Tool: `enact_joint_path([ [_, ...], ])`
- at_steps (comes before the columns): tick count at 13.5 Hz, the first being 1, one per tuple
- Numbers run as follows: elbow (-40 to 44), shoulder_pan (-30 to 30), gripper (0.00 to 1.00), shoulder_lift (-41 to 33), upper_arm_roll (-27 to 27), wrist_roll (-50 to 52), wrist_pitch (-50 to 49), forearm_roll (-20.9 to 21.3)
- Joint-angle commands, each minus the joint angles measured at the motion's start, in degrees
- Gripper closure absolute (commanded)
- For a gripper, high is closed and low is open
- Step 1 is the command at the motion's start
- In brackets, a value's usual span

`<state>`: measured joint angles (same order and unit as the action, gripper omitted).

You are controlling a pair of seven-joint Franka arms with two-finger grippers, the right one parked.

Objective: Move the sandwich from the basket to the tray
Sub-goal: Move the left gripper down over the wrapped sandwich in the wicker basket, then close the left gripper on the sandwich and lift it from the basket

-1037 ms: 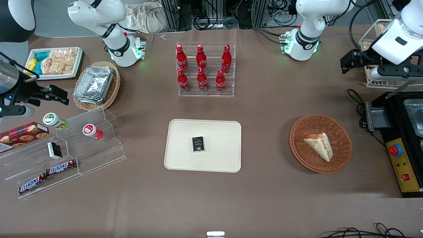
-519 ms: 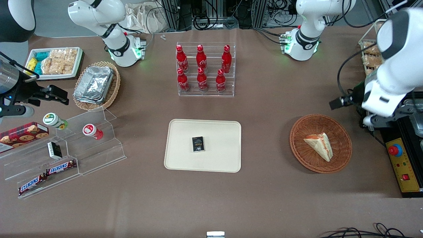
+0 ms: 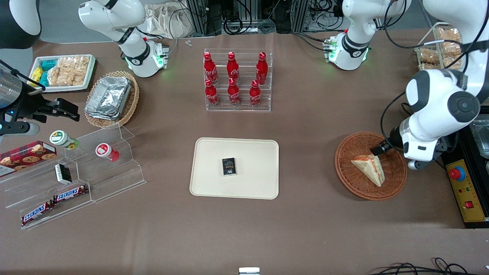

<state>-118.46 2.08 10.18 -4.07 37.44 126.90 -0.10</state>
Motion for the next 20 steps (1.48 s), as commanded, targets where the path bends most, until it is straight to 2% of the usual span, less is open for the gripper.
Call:
enact_joint_path([
  [1,-3.1,0.1,0.0,1.9,0.5,4.9,6.4,0.9],
  [7,-3.1,-0.5,0.01,8.9,0.5,12.4,14.1,1.1],
  [8,-3.0,-0.5,0.06,9.5,0.5,13.6,14.8,1.1],
  [9,-3.0,-0.5,0.17,9.8,0.6,14.6,14.8,1.1],
  [11,-3.0,-0.5,0.53,9.7,0.6,14.7,14.8,1.1],
  [15,-2.9,-0.5,0.94,9.0,0.6,15.0,14.8,1.2],
  [16,-2.8,-0.5,1.0,8.4,0.6,15.7,14.5,1.2],
  [18,-2.4,-0.5,1.0,5.4,0.4,15.8,12.2,1.4],
  [20,1.1,-0.8,1.0,1.7,-0.5,15.1,2.9,1.3],
])
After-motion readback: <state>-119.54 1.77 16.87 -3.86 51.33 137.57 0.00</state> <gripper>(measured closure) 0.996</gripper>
